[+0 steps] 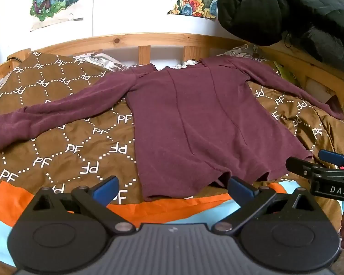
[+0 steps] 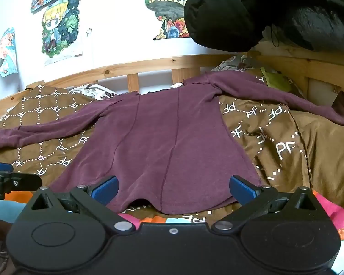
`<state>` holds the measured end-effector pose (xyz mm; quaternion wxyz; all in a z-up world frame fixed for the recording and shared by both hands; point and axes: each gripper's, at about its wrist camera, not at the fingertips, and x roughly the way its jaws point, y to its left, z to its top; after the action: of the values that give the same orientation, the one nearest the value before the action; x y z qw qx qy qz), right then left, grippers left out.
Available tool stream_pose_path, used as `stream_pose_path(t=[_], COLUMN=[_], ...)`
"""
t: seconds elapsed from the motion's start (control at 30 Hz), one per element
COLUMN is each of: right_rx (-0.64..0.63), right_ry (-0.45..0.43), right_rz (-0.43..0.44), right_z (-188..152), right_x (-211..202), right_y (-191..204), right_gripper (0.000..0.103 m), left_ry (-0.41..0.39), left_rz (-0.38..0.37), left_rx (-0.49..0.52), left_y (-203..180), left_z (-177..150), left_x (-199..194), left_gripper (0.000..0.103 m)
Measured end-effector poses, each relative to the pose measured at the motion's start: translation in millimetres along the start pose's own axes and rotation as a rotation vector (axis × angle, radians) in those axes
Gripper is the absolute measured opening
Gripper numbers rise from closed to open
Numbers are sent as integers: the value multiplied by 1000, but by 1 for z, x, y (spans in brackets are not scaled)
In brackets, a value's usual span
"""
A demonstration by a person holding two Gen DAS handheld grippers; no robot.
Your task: Fold small clothes
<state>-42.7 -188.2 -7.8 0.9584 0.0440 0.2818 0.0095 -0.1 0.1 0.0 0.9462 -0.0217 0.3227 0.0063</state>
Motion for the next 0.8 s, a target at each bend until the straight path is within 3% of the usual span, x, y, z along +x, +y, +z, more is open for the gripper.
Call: stream_pose_path(t=[0.8], right_rx=[12], right_ry=[0], right_rz=[1], right_z=[-2], right_x=[-1], right_y=[1], right_gripper=[103], left_ry=[8], left_rz=[0], left_rx=[-6], left_y=[0], left_z=[0], left_x=[0], left_gripper=[103])
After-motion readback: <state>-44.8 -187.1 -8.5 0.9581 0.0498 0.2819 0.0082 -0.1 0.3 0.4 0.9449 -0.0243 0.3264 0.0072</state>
